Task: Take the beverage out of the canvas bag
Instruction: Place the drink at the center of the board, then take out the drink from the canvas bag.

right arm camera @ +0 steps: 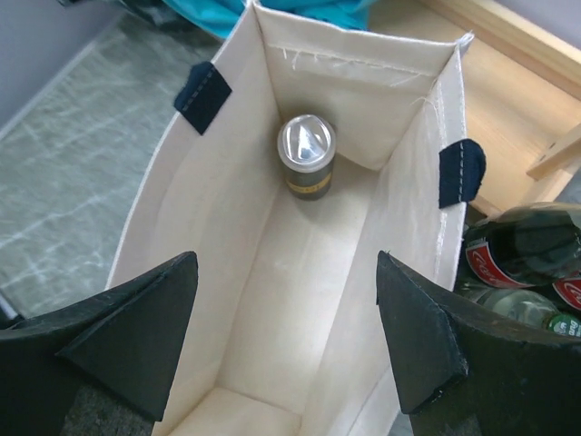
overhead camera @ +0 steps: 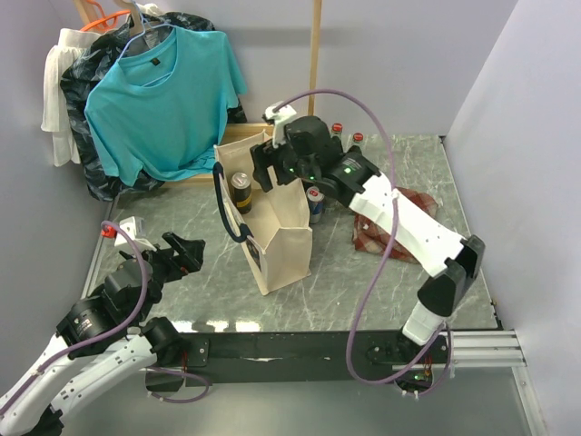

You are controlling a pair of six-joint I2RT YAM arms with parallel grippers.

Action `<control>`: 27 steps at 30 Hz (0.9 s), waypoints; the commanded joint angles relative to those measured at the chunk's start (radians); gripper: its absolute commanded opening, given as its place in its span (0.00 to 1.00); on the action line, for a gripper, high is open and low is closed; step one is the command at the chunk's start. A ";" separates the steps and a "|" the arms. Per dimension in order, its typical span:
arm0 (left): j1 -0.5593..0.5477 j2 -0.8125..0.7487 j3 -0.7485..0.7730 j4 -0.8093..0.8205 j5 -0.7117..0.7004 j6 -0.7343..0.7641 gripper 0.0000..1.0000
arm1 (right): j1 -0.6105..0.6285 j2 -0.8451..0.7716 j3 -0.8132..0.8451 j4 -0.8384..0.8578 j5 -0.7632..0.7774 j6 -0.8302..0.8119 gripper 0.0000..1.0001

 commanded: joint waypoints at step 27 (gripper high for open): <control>-0.004 0.045 0.023 -0.006 -0.043 -0.015 0.96 | 0.032 0.283 0.261 -0.085 0.010 -0.038 0.86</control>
